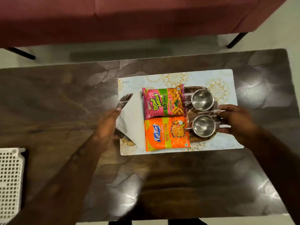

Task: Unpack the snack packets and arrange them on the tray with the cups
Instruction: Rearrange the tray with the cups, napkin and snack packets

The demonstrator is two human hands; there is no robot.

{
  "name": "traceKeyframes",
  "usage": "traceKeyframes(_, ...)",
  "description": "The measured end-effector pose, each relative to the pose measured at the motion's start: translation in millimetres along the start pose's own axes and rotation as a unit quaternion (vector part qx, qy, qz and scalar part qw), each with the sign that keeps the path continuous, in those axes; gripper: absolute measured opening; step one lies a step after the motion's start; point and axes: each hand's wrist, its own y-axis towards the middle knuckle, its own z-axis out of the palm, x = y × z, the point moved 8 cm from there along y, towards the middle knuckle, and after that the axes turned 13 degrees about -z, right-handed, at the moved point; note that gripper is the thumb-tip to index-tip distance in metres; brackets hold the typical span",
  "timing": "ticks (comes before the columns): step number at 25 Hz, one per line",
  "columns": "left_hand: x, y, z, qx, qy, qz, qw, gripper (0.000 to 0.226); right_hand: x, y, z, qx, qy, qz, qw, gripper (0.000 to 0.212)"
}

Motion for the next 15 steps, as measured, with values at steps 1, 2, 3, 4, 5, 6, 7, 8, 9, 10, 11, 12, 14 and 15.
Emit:
traceKeyframes(1,-1.9,3.7,13.1,0.0,0.012,-0.01,1.0,0.036,-3.8,5.9,-10.7,-0.007,0.005,0.004,1.0,0.016)
traceKeyframes(2,-4.1,6.8,24.1,-0.001,0.021,-0.016,1.0,0.037,-7.7,11.5,-19.7,-0.012,0.007,0.007,1.0,0.016)
traceKeyframes(3,-7.0,9.5,33.9,-0.004,0.028,-0.02,0.999,0.038,-11.5,17.4,-26.7,-0.013,0.009,0.01,1.0,0.016)
traceKeyframes(4,-10.2,11.2,42.4,-0.008,0.032,-0.023,0.999,0.036,-14.5,22.3,-32.5,-0.013,0.012,0.013,1.0,0.016)
traceKeyframes(5,-13.6,13.4,49.2,-0.013,0.037,-0.023,0.999,0.033,-16.7,27.2,-37.0,-0.012,0.015,0.016,1.0,0.016)
traceKeyframes(6,-17.4,14.8,55.2,-0.018,0.045,-0.022,0.999,0.029,-18.3,31.8,-40.7,-0.01,0.017,0.018,1.0,0.018)
traceKeyframes(7,-20.9,16.1,59.0,-0.021,0.052,-0.02,0.998,0.025,-19.8,36.0,-42.9,-0.008,0.018,0.018,1.0,0.019)
traceKeyframes(8,-23.8,16.6,61.4,-0.026,0.059,-0.018,0.998,0.022,-20.7,39.8,-44.1,-0.005,0.019,0.017,1.0,0.019)
traceKeyframes(9,-26.5,17.6,63.8,-0.03,0.066,-0.016,0.997,0.022,-21.3,43.4,-45.2,-0.004,0.022,0.017,1.0,0.019)
traceKeyframes(10,-28.1,17.6,65.7,-0.033,0.073,-0.016,0.997,0.023,-21.3,46.8,-45.7,-0.005,0.023,0.017,1.0,0.019)
traceKeyframes(11,-28.9,17.7,67.0,-0.036,0.077,-0.017,0.996,0.026,-21.7,50.3,-45.8,-0.005,0.023,0.016,1.0,0.019)
traceKeyframes(12,-28.9,18.0,67.9,-0.041,0.078,-0.019,0.996,0.029,-22.1,53.7,-45.3,-0.004,0.02,0.016,1.0,0.018)
traceKeyframes(14,-27.3,18.2,69.0,-0.051,0.076,-0.02,0.996,0.024,-23.1,59.1,-44.7,0.0,0.009,0.013,1.0,0.017)
traceKeyframes(15,-26.7,17.7,68.7,-0.058,0.073,-0.016,0.996,0.015,-24.4,61.6,-44.8,0.002,0.002,0.012,1.0,0.018)
